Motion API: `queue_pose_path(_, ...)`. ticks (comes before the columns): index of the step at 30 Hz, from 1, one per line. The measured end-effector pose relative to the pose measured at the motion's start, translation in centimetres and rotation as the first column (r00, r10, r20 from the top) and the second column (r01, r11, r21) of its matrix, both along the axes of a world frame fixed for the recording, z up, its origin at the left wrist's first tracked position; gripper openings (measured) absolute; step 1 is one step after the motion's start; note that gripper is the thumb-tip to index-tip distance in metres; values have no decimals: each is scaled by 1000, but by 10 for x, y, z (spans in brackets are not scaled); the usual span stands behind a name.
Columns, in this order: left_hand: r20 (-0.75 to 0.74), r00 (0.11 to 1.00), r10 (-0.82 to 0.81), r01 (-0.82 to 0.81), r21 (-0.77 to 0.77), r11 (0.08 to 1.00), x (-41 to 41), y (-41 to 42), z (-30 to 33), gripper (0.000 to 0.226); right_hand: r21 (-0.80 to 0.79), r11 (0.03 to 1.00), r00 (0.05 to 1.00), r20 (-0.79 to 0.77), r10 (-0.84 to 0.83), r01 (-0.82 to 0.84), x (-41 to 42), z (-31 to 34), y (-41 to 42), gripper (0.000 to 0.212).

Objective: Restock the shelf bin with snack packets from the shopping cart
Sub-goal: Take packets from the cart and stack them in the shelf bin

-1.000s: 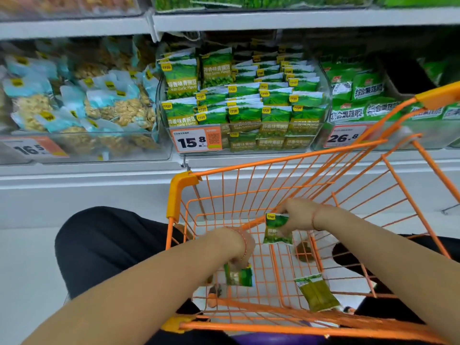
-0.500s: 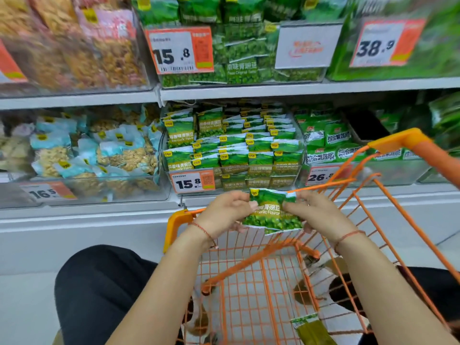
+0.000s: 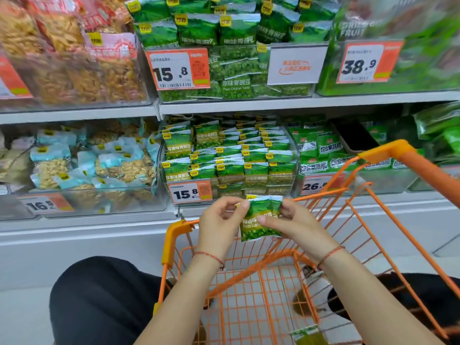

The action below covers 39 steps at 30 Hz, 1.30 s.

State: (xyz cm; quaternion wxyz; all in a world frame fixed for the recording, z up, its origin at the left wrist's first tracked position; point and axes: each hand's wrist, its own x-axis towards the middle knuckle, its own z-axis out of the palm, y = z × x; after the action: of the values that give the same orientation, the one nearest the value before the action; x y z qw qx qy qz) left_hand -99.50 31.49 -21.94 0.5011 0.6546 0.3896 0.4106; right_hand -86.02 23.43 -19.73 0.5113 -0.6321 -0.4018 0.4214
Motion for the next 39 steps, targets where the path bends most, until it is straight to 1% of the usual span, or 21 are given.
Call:
queue_pose_path(2, 68, 998, -1, 7, -77, 997, -1, 2, 2, 13, 23, 1000, 1000, 3, -1, 1, 1, -3, 0, 26)
queue_pose_path(5, 170, 985, -10, 48, -219, 974, -2, 5, 2, 6, 18, 998, 996, -59, 61, -60, -1, 0, -1, 29)
queue_pose_path(8, 195, 980, 47, -3, -217, 976, -1, 6, 2, 12, 30, 998, 997, -64, 49, -47, 0, -5, -1, 22)
queue_pose_path(9, 228, 972, 59, -4, -236, 972, -1, 7, 2, 14, 31, 999, 998, -65, 12, -10, 0, -7, 0, 28)
queue_pose_path(11, 295, 955, 37, 59, -308, 950, -1, 8, 4, 20, 47, 999, 995, -104, -8, 13, -2, -8, 2, 80)
queue_pose_path(12, 285, 958, -5, 99, -316, 944, -2, 9, 4, 22, 50, 999, 994, -107, -13, 19, -3, -6, 3, 101)
queue_pose_path(13, 240, 969, -65, 136, -291, 947, -3, 9, 3, 22, 61, 997, 995, -96, -38, 44, -3, -7, 4, 112)
queue_pose_path(14, 190, 973, -128, 175, -254, 951, -5, 9, 2, 20, 72, 995, 994, -100, -54, 62, -2, -9, 4, 111)
queue_pose_path(16, 101, 969, -225, 239, -165, 957, -7, 7, 3, 22, 86, 993, 991, -113, -67, 77, -2, -13, 5, 91)
queue_pose_path(17, 54, 969, -243, 247, -107, 963, -7, 7, 3, 30, 106, 992, 993, -99, -57, 67, -4, -14, 5, 81)
queue_pose_path(18, 13, 968, -250, 250, -54, 967, -8, 6, 2, 38, 112, 993, 996, -85, -36, 45, -6, -15, 6, 68)
queue_pose_path(19, -33, 969, -246, 246, -7, 969, -8, 6, 2, 43, 115, 993, 997, -80, -25, 34, -8, -15, 6, 48)
queue_pose_path(20, -73, 968, -241, 244, 34, 969, -8, 7, 2, 44, 110, 994, 998, -69, -10, 18, -11, -15, 7, 25)
queue_pose_path(21, -111, 968, -226, 233, 55, 971, -8, 8, 2, 41, 112, 994, 999, -51, -7, 12, -12, -15, 10, 14)
queue_pose_path(23, -124, 972, -198, 207, 67, 976, -7, 11, 4, 27, 144, 990, 1000, -26, -8, 12, -11, -13, 18, 21)
queue_pose_path(26, -108, 982, -156, 167, 94, 982, -7, 25, 16, 16, 127, 992, 998, 57, 15, -22, -6, -2, 36, 20)
queue_pose_path(29, -86, 995, -52, 59, 81, 995, -12, 50, 30, 40, 155, 988, 992, 126, -5, -15, 1, 19, 68, 20)
queue_pose_path(31, 8, 996, 85, -86, 94, 992, -17, 67, 32, 35, 214, 977, 986, 158, -44, 9, 4, 36, 94, 43)
queue_pose_path(33, 119, 971, 207, -216, 70, 974, -20, 80, 29, 22, 205, 979, 961, 267, -70, 15, 6, 49, 125, 59)
queue_pose_path(35, 178, 941, 287, -296, 31, 955, -22, 90, 23, 19, 185, 983, 946, 320, -53, -8, 5, 54, 156, 60)
queue_pose_path(39, 173, 931, 322, -325, -14, 946, -25, 104, 14, 17, 86, 996, 930, 367, -37, 5, 4, 60, 204, 62)
